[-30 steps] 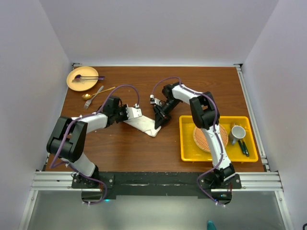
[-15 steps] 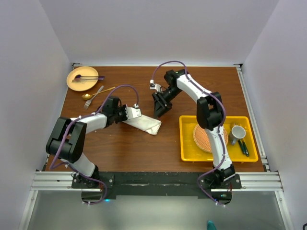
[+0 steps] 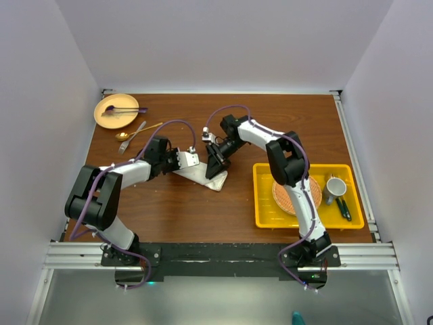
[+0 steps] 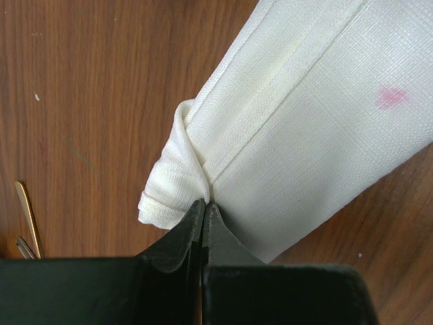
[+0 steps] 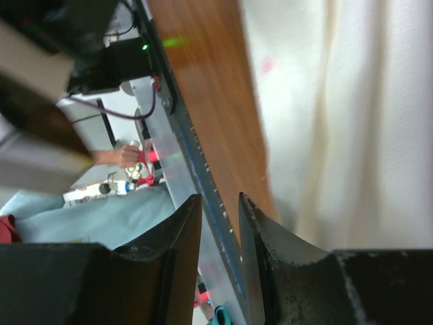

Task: Fold the napkin into a case and place the utensils inside
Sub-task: Smooth out the smaller rectangle-folded napkin at the center of the board.

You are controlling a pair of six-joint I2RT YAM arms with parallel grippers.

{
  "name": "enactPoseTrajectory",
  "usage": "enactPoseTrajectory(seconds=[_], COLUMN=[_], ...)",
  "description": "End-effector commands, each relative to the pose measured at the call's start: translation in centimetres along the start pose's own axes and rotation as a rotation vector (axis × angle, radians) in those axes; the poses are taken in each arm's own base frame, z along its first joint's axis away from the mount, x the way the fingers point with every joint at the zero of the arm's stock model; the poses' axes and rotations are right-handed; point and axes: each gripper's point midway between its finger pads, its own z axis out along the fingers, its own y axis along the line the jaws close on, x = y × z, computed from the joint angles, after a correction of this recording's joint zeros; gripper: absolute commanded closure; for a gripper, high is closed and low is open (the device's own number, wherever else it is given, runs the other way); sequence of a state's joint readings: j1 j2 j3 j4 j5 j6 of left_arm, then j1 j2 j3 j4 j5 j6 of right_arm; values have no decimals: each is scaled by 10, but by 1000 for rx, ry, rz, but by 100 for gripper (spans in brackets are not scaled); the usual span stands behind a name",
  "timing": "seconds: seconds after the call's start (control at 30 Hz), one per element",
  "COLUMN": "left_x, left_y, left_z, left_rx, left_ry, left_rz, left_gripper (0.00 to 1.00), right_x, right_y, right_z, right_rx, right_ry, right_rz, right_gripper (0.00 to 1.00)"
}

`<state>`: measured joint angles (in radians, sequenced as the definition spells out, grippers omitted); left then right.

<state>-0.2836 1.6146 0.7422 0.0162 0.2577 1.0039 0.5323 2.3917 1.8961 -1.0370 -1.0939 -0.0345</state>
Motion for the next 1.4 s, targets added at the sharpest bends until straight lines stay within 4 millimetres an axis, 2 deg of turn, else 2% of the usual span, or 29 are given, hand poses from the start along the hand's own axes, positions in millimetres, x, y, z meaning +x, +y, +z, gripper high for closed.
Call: enactPoseTrajectory(seconds=[0.0,0.13,0.3,0.47,0.57,0.67,0.73,0.8,0.9,1.0,1.17,1.2,1.3,1.37], left_x=[32,32,30,28,29,29,28,29,31,32,33,33,34,33], left_y=[-48,-48,-52,-69,-78,-80,-79,-78,-78,-78,-78,-79,-79,-78], left_z=[-6,-7,-10,-22,-26,-25,-22,-20,-17,-17,-17,-17,-15,-15], left_rx=[142,137,148,182,186,173,161,156,154,155,156,157,159,153], left_ry=[108,105,95,85,89,87,84,91,102,111,117,118,120,118], left_rz=[-92,-86,-88,-83,-75,-66,-64,-66,-57,-48,-49,-54,-61,-58], left_gripper=[100,100,100,100,100,100,100,100,100,100,100,100,100,100], right_x=[-9,4,19,27,17,-2,-15,-33,-55,-64,-60,-52,-37,-30], right_y=[-58,-88,-94,-76,-54,-21,-7,-1,-4,2,32,29,37,32], right_z=[9,7,8,2,-8,-23,-29,-32,-33,-27,-11,-5,13,21], right_rx=[55,92,77,52,30,-13,-30,-22,27,52,-33,-39,-52,-40], right_ry=[-53,-58,-38,-13,-29,-70,-102,-145,-183,-186,-185,-170,-116,-92], right_rz=[97,165,208,137,69,-8,-40,-51,-103,-137,-104,-77,-74,-44], right_gripper=[70,71,72,71,62,53,49,49,48,53,59,61,63,62])
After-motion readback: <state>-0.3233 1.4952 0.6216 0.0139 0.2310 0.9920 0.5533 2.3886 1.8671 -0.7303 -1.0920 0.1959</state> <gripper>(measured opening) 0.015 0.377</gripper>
